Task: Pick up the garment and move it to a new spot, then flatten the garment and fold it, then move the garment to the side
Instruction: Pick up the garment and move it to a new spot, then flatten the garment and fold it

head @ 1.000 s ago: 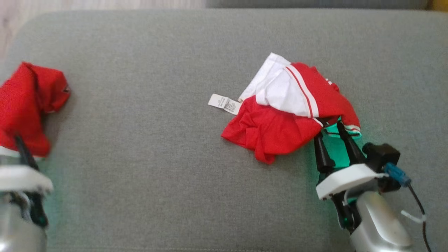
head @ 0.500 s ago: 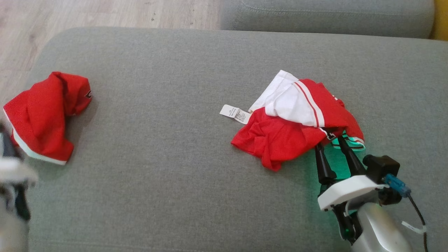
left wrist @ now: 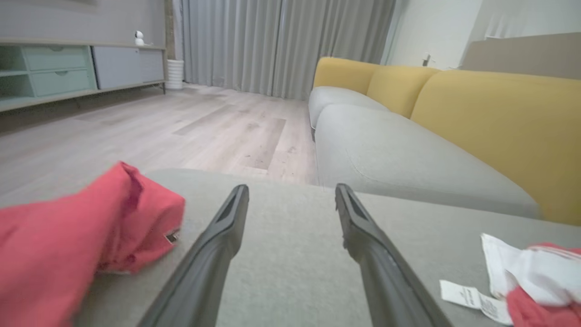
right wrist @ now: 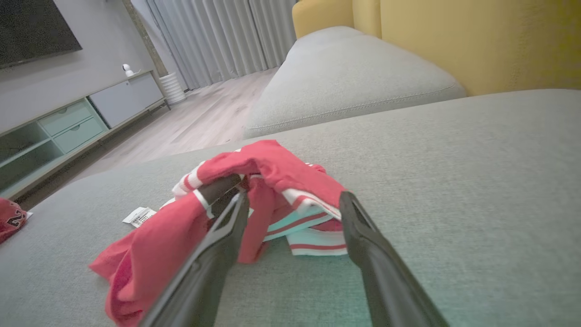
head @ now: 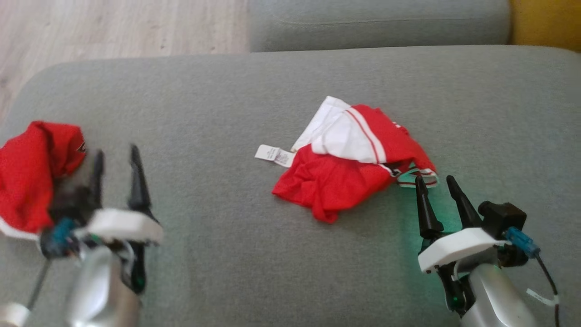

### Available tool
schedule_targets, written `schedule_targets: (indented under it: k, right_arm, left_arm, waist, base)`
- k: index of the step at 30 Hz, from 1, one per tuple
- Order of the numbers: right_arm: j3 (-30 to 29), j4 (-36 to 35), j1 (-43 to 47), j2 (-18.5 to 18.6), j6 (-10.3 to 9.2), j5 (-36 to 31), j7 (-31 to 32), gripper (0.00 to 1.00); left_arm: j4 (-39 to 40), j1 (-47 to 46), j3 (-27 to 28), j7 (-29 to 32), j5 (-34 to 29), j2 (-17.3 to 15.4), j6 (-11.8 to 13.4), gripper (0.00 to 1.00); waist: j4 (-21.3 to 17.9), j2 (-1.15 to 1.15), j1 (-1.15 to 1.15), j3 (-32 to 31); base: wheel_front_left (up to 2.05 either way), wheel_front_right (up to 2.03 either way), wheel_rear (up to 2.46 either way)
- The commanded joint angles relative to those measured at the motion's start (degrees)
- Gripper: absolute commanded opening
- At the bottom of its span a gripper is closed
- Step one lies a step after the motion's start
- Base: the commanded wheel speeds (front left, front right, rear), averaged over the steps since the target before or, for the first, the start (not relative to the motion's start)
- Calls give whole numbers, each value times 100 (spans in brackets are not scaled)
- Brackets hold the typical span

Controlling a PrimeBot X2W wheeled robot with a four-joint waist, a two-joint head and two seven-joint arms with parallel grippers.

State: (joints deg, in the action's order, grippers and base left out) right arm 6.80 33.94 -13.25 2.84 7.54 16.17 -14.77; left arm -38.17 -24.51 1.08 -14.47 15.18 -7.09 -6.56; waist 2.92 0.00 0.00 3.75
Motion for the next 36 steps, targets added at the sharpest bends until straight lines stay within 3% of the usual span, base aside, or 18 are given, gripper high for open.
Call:
schedule_targets:
  k: [1,8,18,26,32,36]
  right_arm:
    - [91,-176,-4,4,-5,-68,-23,100]
    - [51,-148,203,4,-5,-116,-23,100]
    - [74,-199,249,4,-5,-117,-23,100]
    - [959,-562,-732,4,-5,-334,-23,100]
    - [1388,587,-1493,4,-5,-814,-1,100]
    - [1254,1528,-1832,4,-5,-1316,166,100]
  left_arm:
    - [295,100,131,-52,-123,-44,21,100]
    - [682,1118,235,-52,-357,308,70,100]
    - [1040,1812,75,-52,-390,417,55,100]
    - [1036,1798,-509,-52,-50,420,88,100]
    - [959,1778,-816,-52,169,421,134,100]
    - [916,1741,-901,-52,307,421,147,100]
  waist:
    - [-145,0,0,-90]
    - [-271,0,0,-250]
    - [-187,0,0,-231]
    - [-30,0,0,27]
    - [182,0,0,136]
    - [291,0,0,219]
  base:
    - [0,0,0]
    - [0,0,0]
    - [0,0,0]
    - [0,0,0]
    - [0,0,0]
    - [0,0,0]
